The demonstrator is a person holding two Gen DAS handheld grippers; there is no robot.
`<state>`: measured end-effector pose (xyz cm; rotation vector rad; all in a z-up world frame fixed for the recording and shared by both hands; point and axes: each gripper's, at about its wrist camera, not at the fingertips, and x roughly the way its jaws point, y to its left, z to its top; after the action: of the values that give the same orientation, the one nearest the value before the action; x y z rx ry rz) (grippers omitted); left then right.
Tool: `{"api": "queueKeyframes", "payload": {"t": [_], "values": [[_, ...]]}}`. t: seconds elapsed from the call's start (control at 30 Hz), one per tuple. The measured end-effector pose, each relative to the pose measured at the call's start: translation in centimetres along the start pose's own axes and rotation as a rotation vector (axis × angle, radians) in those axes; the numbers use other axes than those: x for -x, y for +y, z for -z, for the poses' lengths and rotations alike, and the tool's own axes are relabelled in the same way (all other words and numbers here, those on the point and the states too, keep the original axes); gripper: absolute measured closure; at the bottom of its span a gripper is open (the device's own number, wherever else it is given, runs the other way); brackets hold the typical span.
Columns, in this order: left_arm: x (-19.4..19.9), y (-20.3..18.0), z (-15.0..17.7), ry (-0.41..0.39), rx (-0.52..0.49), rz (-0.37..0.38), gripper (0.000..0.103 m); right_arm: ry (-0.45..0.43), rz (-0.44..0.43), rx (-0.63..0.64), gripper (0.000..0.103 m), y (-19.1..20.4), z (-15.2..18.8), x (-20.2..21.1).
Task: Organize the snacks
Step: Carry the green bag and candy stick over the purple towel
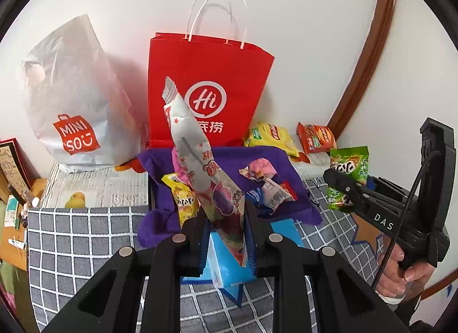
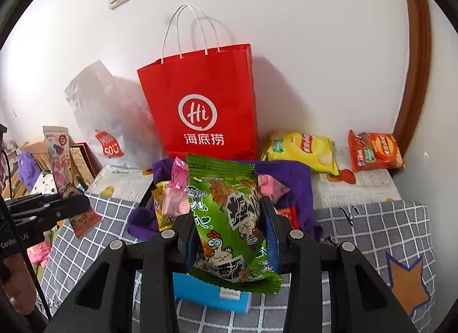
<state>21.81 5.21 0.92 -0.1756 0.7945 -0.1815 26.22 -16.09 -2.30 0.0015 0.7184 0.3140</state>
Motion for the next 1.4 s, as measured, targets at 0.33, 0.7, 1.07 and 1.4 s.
{"api": "queueKeyframes", "payload": {"t": [0.33, 0.7, 1.07, 1.4], "values": [[-1.8, 1.4, -2.0, -0.002, 0.016, -0.008, 0.082, -0.002, -0.011, 0.016, 0.065, 0.1, -2.6, -2.9], [-4.1, 3.6, -3.4, 0.010, 0.044, -0.030, 0.082, -0.021, -0.010, -0.016, 0.065, -1.9, -5.4, -5.2], [-8.8, 3.1, -4.2, 0.060, 0.049, 0.010, 0.082, 0.071, 0.001, -0.036, 0.065, -3.9, -4.8, -9.8], [-11.6, 1.7, -5.7, 0.074, 0.005, 0.022, 0.082, 0.118, 0.018, -0.034, 0.065, -5.5, -4.4, -11.6]]}}
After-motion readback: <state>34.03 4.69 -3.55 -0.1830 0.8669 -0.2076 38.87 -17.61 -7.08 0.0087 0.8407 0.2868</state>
